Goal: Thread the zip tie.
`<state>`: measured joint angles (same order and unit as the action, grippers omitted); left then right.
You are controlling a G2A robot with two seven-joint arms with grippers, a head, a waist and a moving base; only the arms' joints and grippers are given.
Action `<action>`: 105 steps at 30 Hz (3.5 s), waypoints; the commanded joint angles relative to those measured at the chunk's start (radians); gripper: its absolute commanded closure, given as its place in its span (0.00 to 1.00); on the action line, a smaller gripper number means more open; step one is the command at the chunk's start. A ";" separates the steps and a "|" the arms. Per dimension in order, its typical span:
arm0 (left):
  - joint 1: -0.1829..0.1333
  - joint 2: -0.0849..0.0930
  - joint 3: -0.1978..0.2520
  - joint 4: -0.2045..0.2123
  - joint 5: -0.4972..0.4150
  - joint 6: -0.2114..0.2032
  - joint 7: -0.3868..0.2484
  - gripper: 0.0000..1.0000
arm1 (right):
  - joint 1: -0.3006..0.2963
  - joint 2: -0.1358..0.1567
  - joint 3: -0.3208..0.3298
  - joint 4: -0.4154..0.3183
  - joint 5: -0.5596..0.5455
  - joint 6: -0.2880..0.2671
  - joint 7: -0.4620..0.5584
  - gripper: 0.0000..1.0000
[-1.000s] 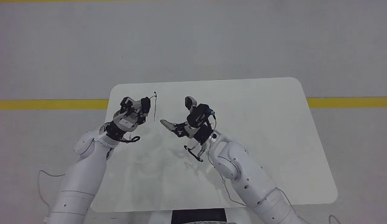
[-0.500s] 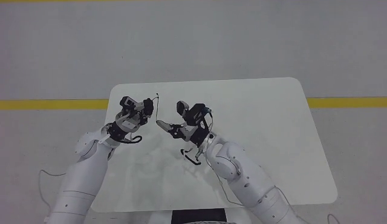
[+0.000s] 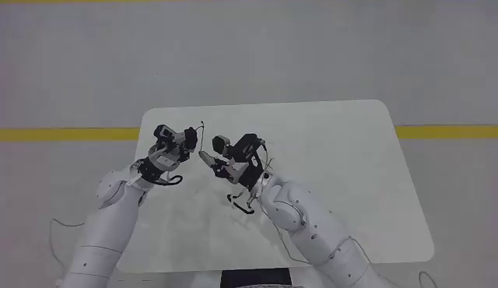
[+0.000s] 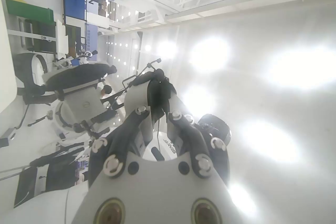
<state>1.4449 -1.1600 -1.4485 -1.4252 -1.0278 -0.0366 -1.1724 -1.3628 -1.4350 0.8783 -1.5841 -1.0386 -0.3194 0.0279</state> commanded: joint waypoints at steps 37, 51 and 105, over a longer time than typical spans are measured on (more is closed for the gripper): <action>0.014 0.013 0.010 -0.010 -0.037 0.004 0.009 1.00 | -0.005 0.005 -0.013 0.015 -0.026 0.021 -0.023 1.00; 0.017 0.017 0.008 -0.016 -0.058 0.005 0.007 1.00 | -0.003 0.006 -0.015 0.055 -0.060 0.052 -0.047 1.00; -0.033 0.016 0.043 0.074 -0.064 -0.081 -0.039 1.00 | -0.013 0.019 0.054 -0.025 0.035 0.055 0.024 0.00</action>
<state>1.4150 -1.1431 -1.4075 -1.3570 -1.0873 -0.1170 -1.2019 -1.3790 -1.4155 0.9331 -1.6097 -1.0061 -0.2634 0.0428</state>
